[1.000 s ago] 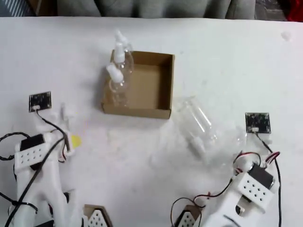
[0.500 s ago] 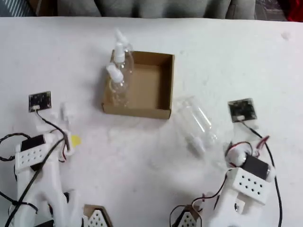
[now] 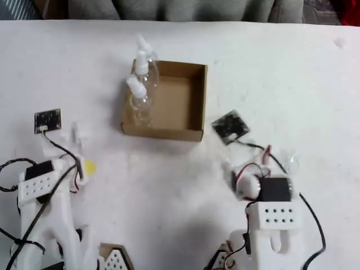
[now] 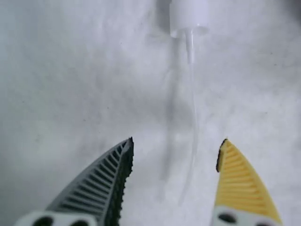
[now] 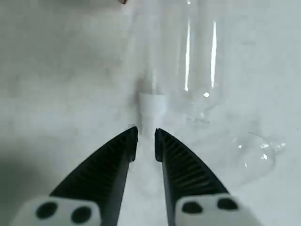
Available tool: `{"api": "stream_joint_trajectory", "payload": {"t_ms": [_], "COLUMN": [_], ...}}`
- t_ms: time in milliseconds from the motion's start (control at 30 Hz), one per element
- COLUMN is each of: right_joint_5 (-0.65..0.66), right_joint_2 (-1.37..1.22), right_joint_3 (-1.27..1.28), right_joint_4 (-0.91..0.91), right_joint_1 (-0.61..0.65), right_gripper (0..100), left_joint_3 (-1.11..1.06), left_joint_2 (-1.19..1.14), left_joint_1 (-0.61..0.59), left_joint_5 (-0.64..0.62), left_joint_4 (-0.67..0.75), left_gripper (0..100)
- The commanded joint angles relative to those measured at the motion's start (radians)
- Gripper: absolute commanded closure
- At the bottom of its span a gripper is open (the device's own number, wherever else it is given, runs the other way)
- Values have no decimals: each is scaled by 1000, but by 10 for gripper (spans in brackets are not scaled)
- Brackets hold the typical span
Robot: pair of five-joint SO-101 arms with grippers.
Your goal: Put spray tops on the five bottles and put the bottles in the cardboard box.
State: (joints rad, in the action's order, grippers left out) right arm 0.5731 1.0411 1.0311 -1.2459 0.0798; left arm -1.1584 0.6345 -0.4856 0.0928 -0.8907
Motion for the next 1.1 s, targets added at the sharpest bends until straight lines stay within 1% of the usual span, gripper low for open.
{"api": "stream_joint_trajectory", "payload": {"t_ms": [0,100,167,467,667,800,900,1067], "right_joint_5": [-32,-35,-35,-35,-34,-28,-28,-26], "right_joint_2": [5,5,5,5,-4,-119,-249,-415], "right_joint_3": [-44,32,94,193,201,164,86,9], "right_joint_4": [-2,87,153,288,294,320,318,323], "right_joint_1": [70,67,67,74,74,94,113,105], "right_gripper": [935,863,841,856,854,858,858,858], "left_joint_3": [8,8,8,8,8,8,8,8], "left_joint_2": [31,31,31,30,30,30,30,30], "left_joint_1": [-8,-8,-8,-8,-8,-8,-8,-8], "left_joint_5": [9,9,9,9,9,9,9,9], "left_joint_4": [20,20,20,20,20,20,20,20], "left_gripper": [740,740,740,740,740,740,740,740]}}
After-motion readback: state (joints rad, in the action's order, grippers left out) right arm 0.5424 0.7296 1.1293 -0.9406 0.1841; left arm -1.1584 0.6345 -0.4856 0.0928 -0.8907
